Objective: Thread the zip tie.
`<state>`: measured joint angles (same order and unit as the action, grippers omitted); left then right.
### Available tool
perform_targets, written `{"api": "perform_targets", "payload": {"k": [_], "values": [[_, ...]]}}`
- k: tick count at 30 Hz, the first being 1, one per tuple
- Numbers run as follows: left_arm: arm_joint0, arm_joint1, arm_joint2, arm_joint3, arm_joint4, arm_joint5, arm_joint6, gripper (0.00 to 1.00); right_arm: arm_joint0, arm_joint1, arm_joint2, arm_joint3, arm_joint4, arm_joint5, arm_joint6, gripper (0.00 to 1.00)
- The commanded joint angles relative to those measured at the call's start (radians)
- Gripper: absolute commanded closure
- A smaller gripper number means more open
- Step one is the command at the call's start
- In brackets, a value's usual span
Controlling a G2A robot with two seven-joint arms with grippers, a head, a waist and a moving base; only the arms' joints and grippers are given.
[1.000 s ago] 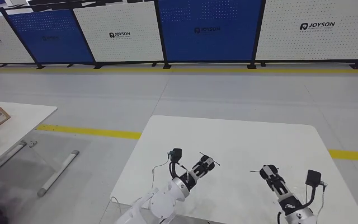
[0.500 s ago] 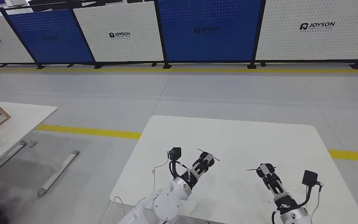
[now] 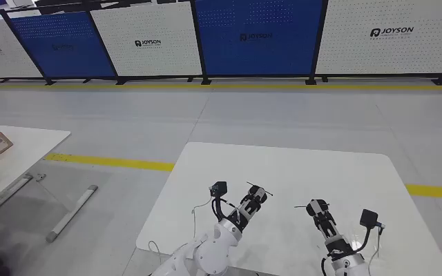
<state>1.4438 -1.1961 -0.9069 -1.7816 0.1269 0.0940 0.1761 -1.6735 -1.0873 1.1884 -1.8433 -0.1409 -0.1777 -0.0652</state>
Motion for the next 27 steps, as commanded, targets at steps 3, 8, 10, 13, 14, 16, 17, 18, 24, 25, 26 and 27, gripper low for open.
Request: {"api": "perform_targets", "payload": {"k": [3, 8, 10, 13, 14, 16, 17, 18, 24, 25, 26, 27], "values": [[0.006, -0.002, 0.001, -0.004, 0.021, -0.006, 0.002, 1.0, 0.01, -0.007, -0.009, 0.0, -0.04, 0.021, -0.038, 1.0], [0.017, -0.008, 0.016, -0.013, 0.049, -0.009, 0.02, 1.0, 0.046, -0.025, -0.079, 0.013, -0.131, 0.067, -0.069, 1.0], [0.013, -0.011, 0.022, -0.01, 0.054, -0.008, 0.025, 1.0, 0.063, -0.032, -0.102, 0.024, -0.131, 0.069, -0.071, 1.0], [0.009, -0.015, 0.028, -0.004, 0.057, -0.007, 0.031, 1.0, 0.067, -0.035, -0.107, 0.028, -0.125, 0.065, -0.079, 1.0], [0.009, -0.015, 0.028, -0.004, 0.057, -0.007, 0.031, 1.0, 0.067, -0.035, -0.107, 0.028, -0.125, 0.065, -0.079, 1.0], [0.009, -0.015, 0.028, -0.004, 0.057, -0.007, 0.031, 1.0, 0.067, -0.035, -0.107, 0.028, -0.125, 0.065, -0.079, 1.0], [0.009, -0.015, 0.028, -0.004, 0.057, -0.007, 0.031, 1.0, 0.067, -0.035, -0.107, 0.028, -0.125, 0.065, -0.079, 1.0], [0.009, -0.015, 0.028, -0.004, 0.057, -0.007, 0.031, 1.0, 0.067, -0.035, -0.107, 0.028, -0.125, 0.065, -0.079, 1.0], [0.004, -0.015, 0.034, 0.006, 0.133, 0.008, 0.026, 1.0, 0.067, -0.035, -0.107, 0.028, -0.125, 0.065, -0.079, 1.0], [0.004, -0.014, 0.038, 0.008, 0.165, 0.016, 0.015, 1.0, 0.067, -0.035, -0.107, 0.028, -0.125, 0.065, -0.079, 1.0], [0.005, -0.013, 0.039, 0.008, 0.185, 0.023, 0.007, 1.0, 0.067, -0.035, -0.107, 0.028, -0.125, 0.065, -0.079, 1.0], [0.007, -0.012, 0.038, 0.005, 0.201, 0.028, 0.002, 1.0, 0.067, -0.035, -0.107, 0.028, -0.125, 0.065, -0.079, 1.0]]}}
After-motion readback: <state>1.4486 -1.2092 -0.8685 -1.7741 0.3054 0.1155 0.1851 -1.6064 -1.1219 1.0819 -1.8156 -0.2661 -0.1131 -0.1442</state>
